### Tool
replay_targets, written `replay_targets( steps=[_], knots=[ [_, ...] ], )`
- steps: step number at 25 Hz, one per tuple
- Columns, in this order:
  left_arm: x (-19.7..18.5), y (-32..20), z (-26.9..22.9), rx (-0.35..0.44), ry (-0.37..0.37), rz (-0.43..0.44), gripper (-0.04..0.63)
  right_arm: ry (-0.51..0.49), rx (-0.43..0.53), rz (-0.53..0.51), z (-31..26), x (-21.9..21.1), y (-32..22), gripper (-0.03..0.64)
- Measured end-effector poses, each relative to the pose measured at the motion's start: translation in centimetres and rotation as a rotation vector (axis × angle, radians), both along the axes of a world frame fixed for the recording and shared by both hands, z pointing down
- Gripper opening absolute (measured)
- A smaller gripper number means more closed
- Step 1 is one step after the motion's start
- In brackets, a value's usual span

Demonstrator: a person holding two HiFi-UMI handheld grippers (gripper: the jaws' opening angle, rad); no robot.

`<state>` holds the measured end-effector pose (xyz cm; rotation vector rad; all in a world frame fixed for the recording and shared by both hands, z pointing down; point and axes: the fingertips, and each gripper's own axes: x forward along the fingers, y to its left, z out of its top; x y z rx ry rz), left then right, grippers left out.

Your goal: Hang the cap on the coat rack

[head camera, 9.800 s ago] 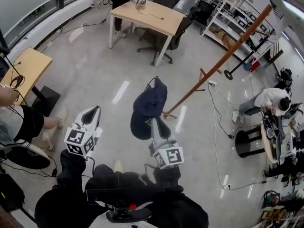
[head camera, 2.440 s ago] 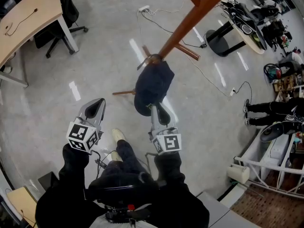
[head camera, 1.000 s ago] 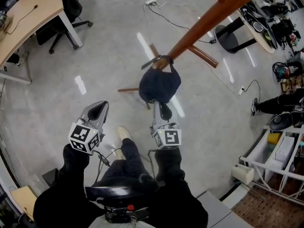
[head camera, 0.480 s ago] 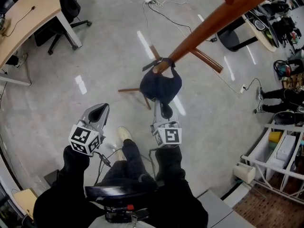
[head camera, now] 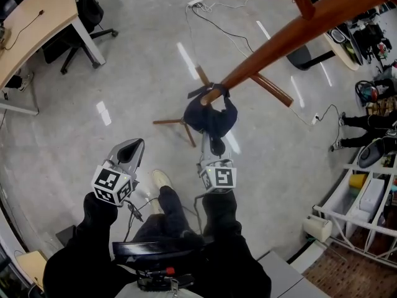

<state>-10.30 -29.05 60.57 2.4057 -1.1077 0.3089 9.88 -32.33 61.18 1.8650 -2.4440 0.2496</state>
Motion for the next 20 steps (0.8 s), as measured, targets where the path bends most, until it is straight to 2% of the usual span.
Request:
replay_targets(
  steps=[20],
  knots=[
    [0.0, -0.9, 0.5, -0.002, -0.004, -0.008, 0.003, 0.004, 0.006, 0.001, 0.7, 0.1, -1.3, 0.040]
  ],
)
